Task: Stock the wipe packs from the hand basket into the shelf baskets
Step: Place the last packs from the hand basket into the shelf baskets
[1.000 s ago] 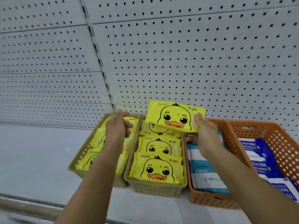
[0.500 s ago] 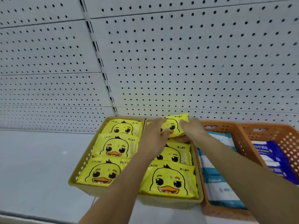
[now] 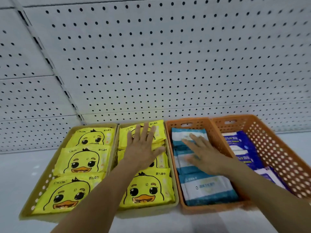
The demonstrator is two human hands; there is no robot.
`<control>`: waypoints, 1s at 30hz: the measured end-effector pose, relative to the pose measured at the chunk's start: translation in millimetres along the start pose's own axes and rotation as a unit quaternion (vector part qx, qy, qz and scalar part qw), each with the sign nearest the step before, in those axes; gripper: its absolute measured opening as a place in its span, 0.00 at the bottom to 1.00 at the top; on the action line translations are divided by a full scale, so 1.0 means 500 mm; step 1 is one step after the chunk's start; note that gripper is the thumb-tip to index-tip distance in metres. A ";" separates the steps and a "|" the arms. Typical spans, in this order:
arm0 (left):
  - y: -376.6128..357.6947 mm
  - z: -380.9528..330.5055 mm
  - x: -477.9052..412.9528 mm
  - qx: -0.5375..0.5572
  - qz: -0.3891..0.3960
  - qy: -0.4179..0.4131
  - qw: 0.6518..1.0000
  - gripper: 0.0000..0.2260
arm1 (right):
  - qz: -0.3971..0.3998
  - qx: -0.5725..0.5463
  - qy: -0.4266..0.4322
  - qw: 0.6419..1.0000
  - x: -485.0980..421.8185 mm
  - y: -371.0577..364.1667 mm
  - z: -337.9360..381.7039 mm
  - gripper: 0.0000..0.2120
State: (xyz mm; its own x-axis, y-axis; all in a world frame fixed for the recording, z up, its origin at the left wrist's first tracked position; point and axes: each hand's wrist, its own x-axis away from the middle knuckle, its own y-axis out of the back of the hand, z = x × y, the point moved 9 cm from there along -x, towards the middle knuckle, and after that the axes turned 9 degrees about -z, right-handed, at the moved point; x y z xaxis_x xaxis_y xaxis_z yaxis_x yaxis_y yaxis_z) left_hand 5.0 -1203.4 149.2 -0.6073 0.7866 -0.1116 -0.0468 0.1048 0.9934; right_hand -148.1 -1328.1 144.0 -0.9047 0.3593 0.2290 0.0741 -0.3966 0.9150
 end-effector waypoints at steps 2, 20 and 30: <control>-0.006 0.009 0.006 0.010 0.008 -0.004 1.000 0.34 | 0.047 0.031 -0.007 0.998 0.010 -0.034 -0.006 0.32; 0.000 -0.344 0.129 0.052 0.173 -0.111 0.977 0.36 | -0.200 0.009 -0.056 0.978 0.120 0.155 -0.122 0.19; -0.035 -0.343 0.105 0.040 0.255 -0.120 0.959 0.40 | 0.067 0.082 -0.160 0.981 0.207 0.059 -0.284 0.28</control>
State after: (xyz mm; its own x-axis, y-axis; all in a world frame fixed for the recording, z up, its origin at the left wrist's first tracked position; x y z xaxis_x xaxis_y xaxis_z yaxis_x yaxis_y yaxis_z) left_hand -162.2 -1268.2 130.7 -0.3337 0.8645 0.3758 0.2745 -0.2923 0.9161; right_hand -299.1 -1422.5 147.6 -0.7061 0.5708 0.4191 0.2732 -0.3265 0.9049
